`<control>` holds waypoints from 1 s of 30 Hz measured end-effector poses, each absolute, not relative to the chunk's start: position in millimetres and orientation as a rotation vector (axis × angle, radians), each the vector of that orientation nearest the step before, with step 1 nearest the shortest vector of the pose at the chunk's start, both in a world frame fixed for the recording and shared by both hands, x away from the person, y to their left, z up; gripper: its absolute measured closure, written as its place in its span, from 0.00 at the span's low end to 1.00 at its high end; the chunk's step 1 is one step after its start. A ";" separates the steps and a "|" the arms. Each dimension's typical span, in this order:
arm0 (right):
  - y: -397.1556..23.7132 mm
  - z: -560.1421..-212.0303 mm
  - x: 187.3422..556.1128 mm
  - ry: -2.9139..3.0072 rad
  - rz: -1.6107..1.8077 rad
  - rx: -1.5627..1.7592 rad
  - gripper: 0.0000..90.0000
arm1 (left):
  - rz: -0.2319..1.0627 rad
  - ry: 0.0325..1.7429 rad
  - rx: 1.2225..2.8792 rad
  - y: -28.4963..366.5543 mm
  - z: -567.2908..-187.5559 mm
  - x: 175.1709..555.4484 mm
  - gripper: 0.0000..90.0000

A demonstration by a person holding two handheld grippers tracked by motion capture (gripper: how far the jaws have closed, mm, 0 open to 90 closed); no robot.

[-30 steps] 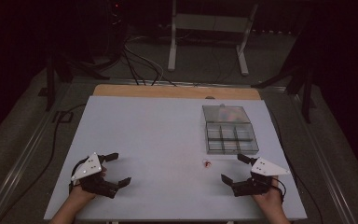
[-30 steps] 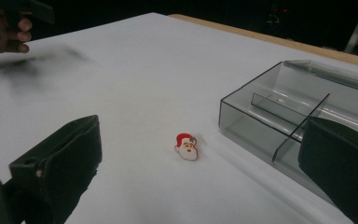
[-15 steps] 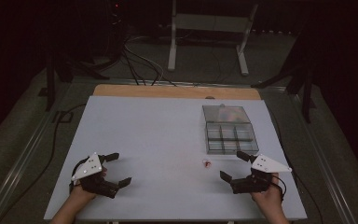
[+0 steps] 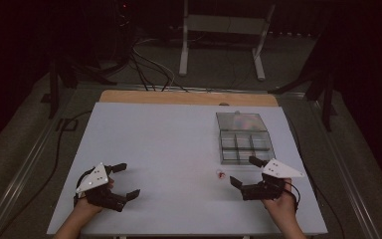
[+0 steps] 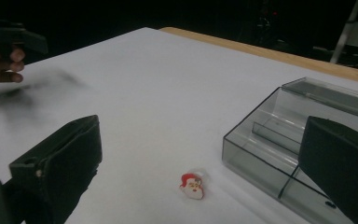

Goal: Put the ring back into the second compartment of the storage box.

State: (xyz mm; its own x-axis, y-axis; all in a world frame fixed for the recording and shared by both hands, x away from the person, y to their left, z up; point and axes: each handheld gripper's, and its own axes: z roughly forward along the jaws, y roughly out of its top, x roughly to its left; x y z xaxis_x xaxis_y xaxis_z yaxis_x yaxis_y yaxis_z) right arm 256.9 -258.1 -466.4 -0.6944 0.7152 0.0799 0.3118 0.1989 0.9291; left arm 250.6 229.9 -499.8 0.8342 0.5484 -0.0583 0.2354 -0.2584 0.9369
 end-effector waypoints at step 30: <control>-222.2 -486.8 281.3 2.274 1.377 1.012 0.00 | 0.331 0.589 1.839 231.5 -499.0 249.6 0.01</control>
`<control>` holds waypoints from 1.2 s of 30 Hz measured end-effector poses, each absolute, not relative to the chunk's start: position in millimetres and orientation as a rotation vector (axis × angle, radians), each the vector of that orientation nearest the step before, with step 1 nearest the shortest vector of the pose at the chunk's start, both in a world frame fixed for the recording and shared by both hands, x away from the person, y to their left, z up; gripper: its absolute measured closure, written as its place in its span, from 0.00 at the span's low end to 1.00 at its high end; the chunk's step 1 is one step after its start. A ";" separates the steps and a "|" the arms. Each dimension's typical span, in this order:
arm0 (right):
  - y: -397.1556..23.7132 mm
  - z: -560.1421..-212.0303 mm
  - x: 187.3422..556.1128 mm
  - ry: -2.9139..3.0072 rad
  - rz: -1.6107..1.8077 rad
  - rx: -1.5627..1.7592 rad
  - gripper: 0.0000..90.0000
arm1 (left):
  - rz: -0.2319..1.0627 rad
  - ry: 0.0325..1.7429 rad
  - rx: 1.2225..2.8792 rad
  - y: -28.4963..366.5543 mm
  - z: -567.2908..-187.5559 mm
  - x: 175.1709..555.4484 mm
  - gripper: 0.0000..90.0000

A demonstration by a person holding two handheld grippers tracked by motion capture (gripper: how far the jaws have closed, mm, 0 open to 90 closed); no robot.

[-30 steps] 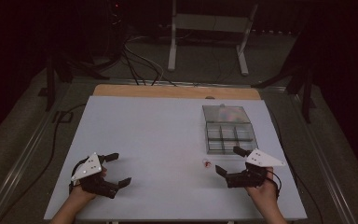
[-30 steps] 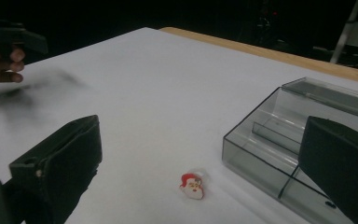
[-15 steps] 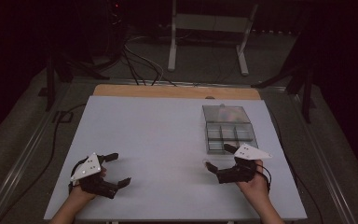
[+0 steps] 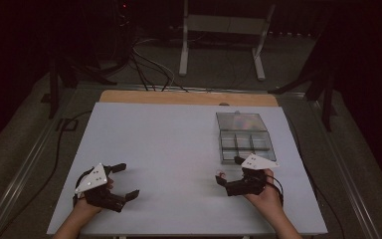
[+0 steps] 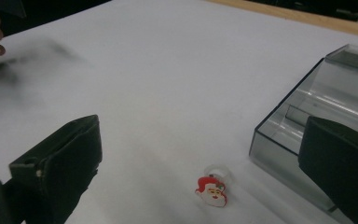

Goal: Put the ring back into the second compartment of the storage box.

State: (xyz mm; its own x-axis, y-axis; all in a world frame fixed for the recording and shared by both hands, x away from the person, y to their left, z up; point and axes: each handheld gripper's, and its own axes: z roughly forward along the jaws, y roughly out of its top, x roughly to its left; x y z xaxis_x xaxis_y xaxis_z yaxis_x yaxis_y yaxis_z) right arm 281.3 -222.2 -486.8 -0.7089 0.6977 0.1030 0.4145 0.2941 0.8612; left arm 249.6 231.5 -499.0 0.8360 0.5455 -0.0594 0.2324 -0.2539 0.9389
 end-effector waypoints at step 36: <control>-209.1 -510.8 293.1 2.439 1.069 1.106 0.23 | 0.326 0.589 1.833 232.9 -498.4 248.9 0.01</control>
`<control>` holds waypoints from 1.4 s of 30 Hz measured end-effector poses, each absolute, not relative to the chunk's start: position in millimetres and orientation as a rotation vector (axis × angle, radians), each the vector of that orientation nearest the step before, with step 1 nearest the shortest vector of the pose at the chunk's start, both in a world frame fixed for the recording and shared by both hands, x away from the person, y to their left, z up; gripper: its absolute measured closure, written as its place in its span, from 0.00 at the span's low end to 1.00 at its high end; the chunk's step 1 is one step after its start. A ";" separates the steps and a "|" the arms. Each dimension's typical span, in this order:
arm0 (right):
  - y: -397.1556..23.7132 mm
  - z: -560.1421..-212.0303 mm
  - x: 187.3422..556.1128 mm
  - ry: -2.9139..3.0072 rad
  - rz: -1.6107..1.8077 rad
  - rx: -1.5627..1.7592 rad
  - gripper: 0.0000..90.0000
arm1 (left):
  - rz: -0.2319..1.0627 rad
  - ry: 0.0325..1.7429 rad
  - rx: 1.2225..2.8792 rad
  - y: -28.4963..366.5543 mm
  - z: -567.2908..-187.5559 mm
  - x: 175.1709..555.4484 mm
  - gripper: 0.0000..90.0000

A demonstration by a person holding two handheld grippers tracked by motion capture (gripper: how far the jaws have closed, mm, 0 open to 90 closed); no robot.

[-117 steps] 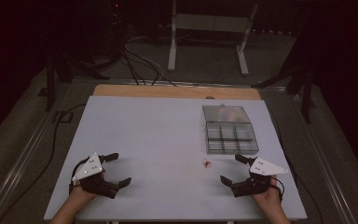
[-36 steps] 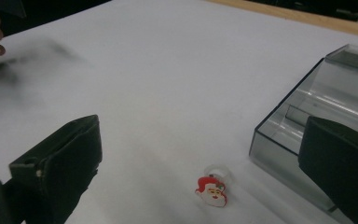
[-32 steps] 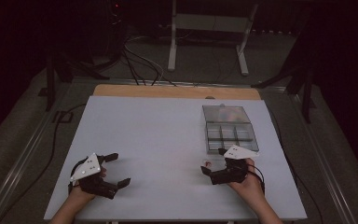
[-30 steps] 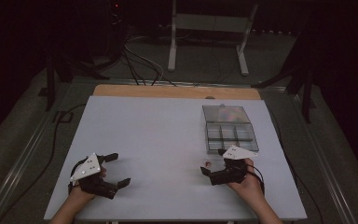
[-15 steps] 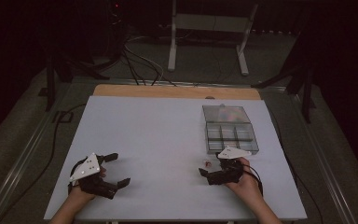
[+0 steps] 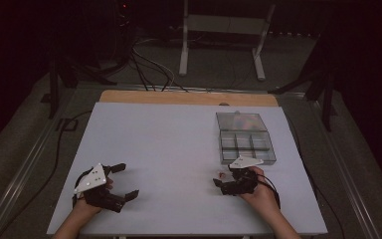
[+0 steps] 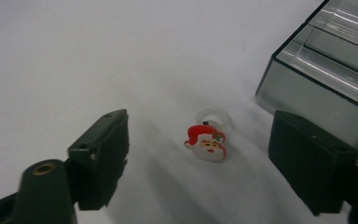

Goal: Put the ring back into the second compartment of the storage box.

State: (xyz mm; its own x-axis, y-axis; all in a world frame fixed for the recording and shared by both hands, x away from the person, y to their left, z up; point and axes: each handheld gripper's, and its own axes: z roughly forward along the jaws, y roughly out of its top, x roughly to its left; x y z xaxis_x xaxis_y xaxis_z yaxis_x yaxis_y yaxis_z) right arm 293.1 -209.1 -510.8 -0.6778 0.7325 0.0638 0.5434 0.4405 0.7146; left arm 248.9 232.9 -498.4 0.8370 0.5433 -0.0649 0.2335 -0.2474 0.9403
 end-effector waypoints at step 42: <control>-200.7 -515.5 299.2 2.477 0.926 1.073 0.72 | 0.321 0.586 1.832 233.6 -498.5 249.1 0.01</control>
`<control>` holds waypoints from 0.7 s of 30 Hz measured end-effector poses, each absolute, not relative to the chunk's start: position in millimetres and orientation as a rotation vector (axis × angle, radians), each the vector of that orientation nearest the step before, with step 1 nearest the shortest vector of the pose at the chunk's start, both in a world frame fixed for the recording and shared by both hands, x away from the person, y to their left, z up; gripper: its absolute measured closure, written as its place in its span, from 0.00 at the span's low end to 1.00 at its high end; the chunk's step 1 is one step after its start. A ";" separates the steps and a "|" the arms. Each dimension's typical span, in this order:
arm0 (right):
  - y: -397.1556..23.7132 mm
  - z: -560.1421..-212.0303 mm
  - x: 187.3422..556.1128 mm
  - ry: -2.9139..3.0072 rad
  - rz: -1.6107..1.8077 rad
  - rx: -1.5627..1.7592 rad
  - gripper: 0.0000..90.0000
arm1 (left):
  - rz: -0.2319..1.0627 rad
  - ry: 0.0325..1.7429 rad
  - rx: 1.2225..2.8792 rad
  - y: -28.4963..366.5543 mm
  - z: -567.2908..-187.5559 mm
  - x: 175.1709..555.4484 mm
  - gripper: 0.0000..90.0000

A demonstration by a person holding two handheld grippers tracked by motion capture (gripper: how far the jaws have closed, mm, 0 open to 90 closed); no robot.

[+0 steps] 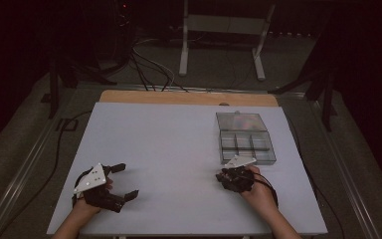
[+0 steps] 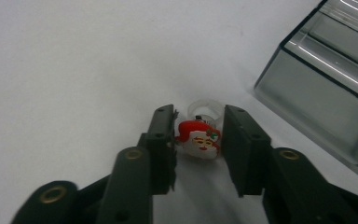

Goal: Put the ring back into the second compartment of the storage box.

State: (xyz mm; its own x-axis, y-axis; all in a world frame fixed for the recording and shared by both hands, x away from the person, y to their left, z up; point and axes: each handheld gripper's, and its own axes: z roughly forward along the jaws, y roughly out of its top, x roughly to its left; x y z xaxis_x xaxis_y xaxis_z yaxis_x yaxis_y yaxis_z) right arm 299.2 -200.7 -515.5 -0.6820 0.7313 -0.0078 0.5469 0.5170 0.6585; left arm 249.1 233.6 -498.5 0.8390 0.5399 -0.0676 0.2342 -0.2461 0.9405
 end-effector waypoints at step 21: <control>-196.9 -509.9 296.3 2.483 0.923 1.055 0.80 | 0.321 0.589 1.831 234.1 -498.6 249.1 0.01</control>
State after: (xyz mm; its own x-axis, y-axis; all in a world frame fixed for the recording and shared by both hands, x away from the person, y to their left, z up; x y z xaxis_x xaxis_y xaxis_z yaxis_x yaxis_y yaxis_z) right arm 296.3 -196.9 -509.9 -0.6902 0.7235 -0.0150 0.5379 0.5267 0.6582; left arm 249.1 234.1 -498.6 0.8380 0.5414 -0.0683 0.2352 -0.2454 0.9405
